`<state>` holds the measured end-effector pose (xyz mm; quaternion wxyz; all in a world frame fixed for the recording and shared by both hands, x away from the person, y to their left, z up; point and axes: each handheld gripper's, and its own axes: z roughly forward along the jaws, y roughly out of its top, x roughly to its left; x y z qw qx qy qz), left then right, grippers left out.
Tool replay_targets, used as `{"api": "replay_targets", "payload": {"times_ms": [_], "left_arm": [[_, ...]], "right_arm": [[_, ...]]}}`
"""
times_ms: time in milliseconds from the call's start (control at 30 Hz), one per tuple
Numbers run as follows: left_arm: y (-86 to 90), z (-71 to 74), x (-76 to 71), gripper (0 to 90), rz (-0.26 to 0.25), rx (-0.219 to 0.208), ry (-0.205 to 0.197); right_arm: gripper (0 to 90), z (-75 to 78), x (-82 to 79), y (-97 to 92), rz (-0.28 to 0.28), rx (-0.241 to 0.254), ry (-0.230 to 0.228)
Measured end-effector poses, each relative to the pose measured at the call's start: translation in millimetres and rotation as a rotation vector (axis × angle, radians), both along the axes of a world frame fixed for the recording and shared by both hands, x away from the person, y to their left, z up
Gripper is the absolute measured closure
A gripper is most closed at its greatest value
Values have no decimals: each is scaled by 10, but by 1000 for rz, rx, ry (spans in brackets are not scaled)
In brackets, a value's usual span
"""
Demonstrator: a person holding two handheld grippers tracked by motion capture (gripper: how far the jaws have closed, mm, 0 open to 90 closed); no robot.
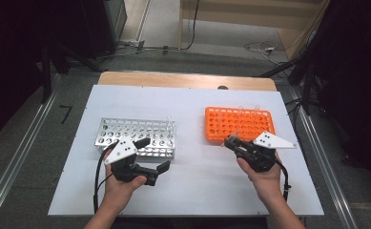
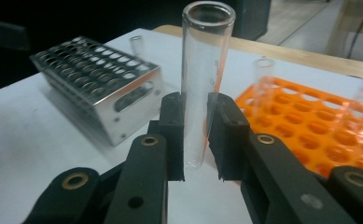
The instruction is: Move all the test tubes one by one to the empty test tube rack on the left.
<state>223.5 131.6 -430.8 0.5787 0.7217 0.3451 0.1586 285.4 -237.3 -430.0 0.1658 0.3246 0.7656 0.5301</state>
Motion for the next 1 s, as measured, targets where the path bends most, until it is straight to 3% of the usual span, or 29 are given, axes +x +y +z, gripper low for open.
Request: {"api": "replay_targets", "payload": {"times_ms": [300,500,633,1000], "left_arm": [[-101,43,-36,1,-41,-4,-8],[-176,68,-54,46,-71,-8,-10],[-220,80,-60,131,-97,-22,-12],[-415,80,-88,369,-123,20,-6]], "right_arm": [[739,-45,-198,357,114,-29,9],[739,-65,-282,543,169,-41,17],[739,-92,-323,652,204,-56,20],[739,-123,-424,868,265,-80,26]]}}
